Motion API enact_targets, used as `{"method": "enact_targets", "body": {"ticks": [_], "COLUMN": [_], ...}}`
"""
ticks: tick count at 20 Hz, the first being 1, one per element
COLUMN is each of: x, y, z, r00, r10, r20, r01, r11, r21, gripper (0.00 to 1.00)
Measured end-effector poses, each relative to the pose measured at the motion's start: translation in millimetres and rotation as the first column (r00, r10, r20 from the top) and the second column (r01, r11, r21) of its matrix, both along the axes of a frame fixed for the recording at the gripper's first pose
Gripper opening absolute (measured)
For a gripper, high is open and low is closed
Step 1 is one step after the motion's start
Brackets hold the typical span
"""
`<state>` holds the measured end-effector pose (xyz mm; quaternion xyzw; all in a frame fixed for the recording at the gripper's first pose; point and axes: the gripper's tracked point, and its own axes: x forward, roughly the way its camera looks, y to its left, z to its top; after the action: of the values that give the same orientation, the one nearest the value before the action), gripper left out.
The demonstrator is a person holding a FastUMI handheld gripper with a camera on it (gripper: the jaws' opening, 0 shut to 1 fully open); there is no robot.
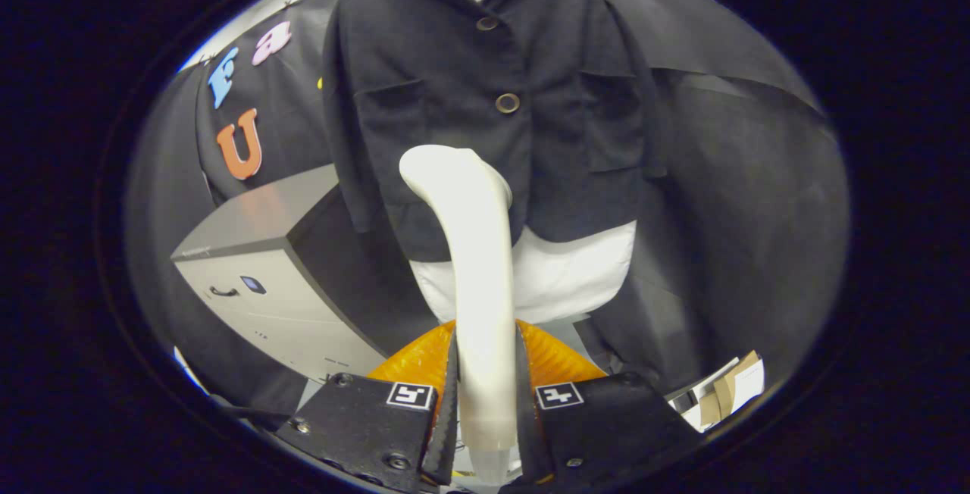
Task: Iron the clothes twice with a garment steamer, once on the left side and once on the right side.
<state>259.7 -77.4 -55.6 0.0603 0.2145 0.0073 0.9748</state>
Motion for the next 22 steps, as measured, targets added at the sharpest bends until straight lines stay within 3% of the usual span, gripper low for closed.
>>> {"method": "enact_targets", "body": {"ticks": [12,22], "x": [-26.5,13.7], "y": [-149.3,-163.6], "z": [148.3,301.9], "r00": [0.965,0.881], "r10": [-0.098,-0.066], "r20": [0.244,0.468], "r01": [0.083,0.027], "r11": [0.994,0.996], "r21": [0.073,0.09], "gripper": [0.36,0.36]}}
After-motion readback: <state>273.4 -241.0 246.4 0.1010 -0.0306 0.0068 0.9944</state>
